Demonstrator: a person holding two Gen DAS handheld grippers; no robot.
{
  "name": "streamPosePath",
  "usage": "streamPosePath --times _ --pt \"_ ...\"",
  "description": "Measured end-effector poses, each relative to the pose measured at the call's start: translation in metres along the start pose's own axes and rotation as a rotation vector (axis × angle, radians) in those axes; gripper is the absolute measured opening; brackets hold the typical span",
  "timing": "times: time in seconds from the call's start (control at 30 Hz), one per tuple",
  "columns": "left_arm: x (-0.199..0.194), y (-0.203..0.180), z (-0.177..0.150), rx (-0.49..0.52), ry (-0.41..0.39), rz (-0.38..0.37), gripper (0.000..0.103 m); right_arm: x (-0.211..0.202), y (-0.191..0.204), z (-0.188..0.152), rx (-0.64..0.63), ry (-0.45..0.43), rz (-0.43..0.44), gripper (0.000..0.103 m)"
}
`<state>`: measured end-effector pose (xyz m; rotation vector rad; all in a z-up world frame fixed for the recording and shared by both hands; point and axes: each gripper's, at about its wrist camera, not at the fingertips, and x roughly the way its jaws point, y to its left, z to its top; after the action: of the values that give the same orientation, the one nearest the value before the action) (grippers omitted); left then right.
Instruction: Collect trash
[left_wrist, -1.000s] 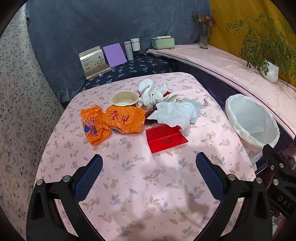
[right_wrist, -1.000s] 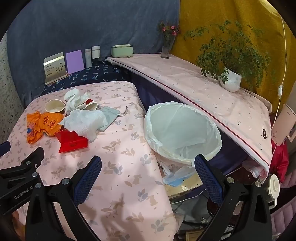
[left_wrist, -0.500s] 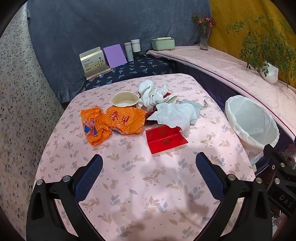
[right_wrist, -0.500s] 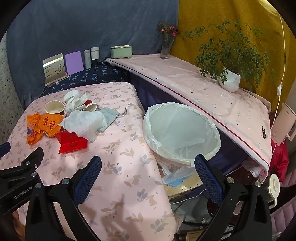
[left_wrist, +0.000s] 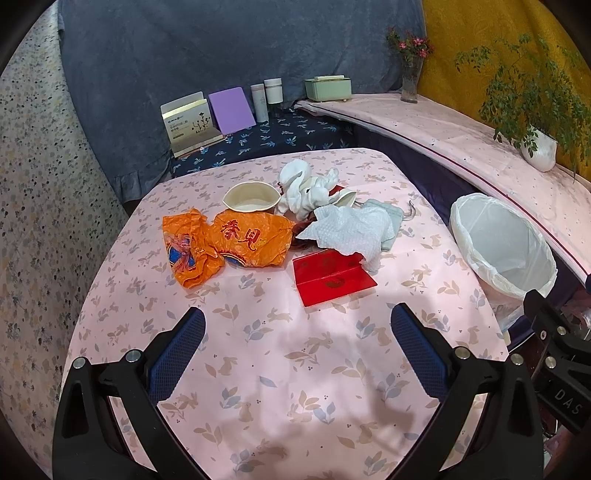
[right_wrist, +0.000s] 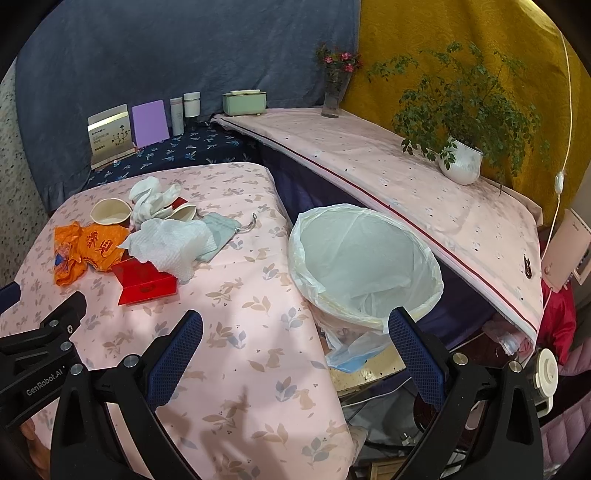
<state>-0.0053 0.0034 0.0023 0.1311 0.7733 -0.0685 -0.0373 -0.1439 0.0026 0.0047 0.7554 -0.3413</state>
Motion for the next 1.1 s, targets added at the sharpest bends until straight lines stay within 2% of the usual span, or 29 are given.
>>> streamPosePath --times 0.67,1.1 --pt "0.0007 0.0034 0.0065 0.010 -0.014 0.013 0.096 -0.0001 0.0008 0.0003 0.001 0.000 -0.002 0.096" --pt "0.0029 0.0024 0.0014 0.010 -0.009 0.019 0.092 0.0000 0.0012 0.0007 0.000 0.000 -0.003 0.096"
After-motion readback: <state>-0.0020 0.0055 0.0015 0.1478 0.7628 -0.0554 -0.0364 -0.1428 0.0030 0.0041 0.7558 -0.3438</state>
